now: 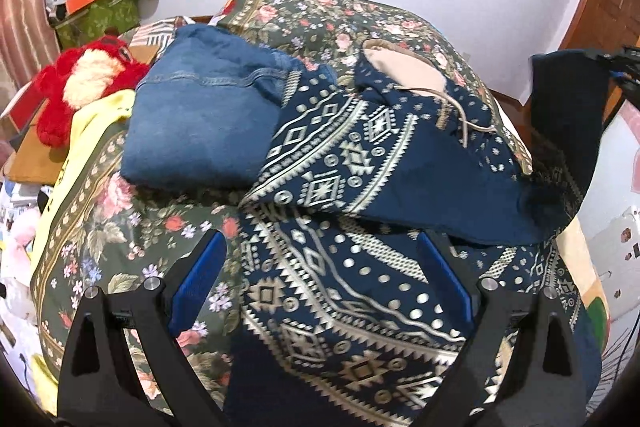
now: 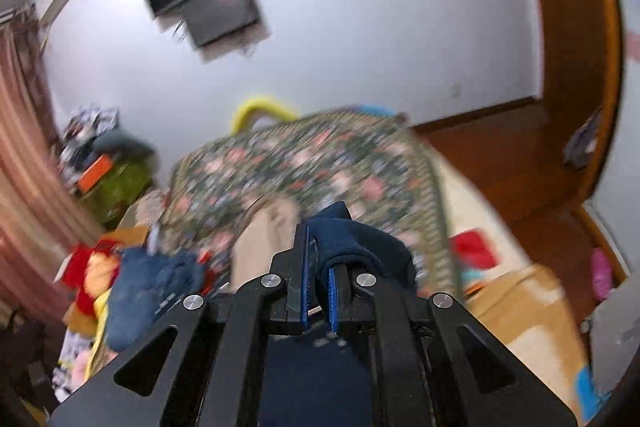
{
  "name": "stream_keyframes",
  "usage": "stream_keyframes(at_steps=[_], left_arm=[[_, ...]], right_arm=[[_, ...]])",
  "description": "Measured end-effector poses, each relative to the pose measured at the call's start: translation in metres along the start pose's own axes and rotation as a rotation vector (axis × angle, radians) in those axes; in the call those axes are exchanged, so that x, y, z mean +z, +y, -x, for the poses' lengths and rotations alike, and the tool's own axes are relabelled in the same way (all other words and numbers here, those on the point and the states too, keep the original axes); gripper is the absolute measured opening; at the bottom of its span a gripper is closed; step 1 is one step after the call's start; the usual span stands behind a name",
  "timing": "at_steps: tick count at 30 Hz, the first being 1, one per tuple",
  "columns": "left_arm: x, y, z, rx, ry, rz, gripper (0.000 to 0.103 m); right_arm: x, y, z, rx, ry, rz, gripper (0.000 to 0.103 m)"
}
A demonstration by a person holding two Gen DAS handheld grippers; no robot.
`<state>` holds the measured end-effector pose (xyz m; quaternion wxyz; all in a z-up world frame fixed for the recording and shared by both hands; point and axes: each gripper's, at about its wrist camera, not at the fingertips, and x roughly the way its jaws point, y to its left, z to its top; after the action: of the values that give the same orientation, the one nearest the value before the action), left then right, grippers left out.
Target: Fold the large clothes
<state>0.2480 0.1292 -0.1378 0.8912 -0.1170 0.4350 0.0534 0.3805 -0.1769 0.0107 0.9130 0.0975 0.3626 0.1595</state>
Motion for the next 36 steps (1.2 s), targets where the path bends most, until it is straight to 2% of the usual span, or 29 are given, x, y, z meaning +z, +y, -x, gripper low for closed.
stream_keyframes(at_steps=[3, 7, 12, 14, 17, 19, 21, 22, 26, 29, 32, 36], left_arm=[[-0.005, 0.015, -0.001, -0.005, 0.007, 0.026, 0.096], [-0.010, 0.034, -0.003, -0.013, 0.034, 0.077, 0.096], [-0.016, 0.049, -0.005, 0.006, 0.055, 0.089, 0.096], [-0.017, 0.051, -0.008, 0.021, 0.063, 0.093, 0.096], [-0.019, 0.051, -0.010, 0.033, 0.075, 0.092, 0.096], [-0.019, 0.047, -0.010, 0.041, 0.076, 0.080, 0.096], [-0.017, 0.041, -0.010, 0.052, 0.076, 0.063, 0.096], [-0.014, 0.036, -0.010, 0.054, 0.074, 0.053, 0.096], [-0.007, 0.019, -0.007, 0.052, 0.062, 0.018, 0.096], [0.001, 0.000, -0.006, 0.052, 0.051, -0.021, 0.096], [0.011, -0.024, -0.006, 0.050, 0.034, -0.074, 0.096], [0.026, -0.062, -0.012, 0.039, 0.016, -0.165, 0.096]], right_arm=[[-0.029, 0.034, -0.037, 0.049, 0.111, 0.035, 0.007], [-0.068, 0.071, -0.078, 0.070, 0.230, 0.122, 0.007], [-0.111, 0.086, -0.119, 0.078, 0.385, 0.154, 0.009], [-0.122, 0.088, -0.130, 0.065, 0.429, 0.147, 0.009], [-0.139, 0.082, -0.145, 0.078, 0.546, 0.109, 0.012], [-0.144, 0.076, -0.149, 0.094, 0.602, 0.077, 0.021], [-0.150, 0.070, -0.146, 0.144, 0.653, 0.045, 0.047], [-0.152, 0.068, -0.142, 0.169, 0.670, 0.046, 0.051], [-0.149, 0.062, -0.118, 0.186, 0.670, 0.126, 0.054], [-0.139, 0.045, -0.095, 0.194, 0.630, 0.139, 0.054], [-0.122, 0.022, -0.068, 0.165, 0.548, 0.139, 0.054], [-0.098, -0.019, -0.031, 0.077, 0.408, 0.130, 0.057]])
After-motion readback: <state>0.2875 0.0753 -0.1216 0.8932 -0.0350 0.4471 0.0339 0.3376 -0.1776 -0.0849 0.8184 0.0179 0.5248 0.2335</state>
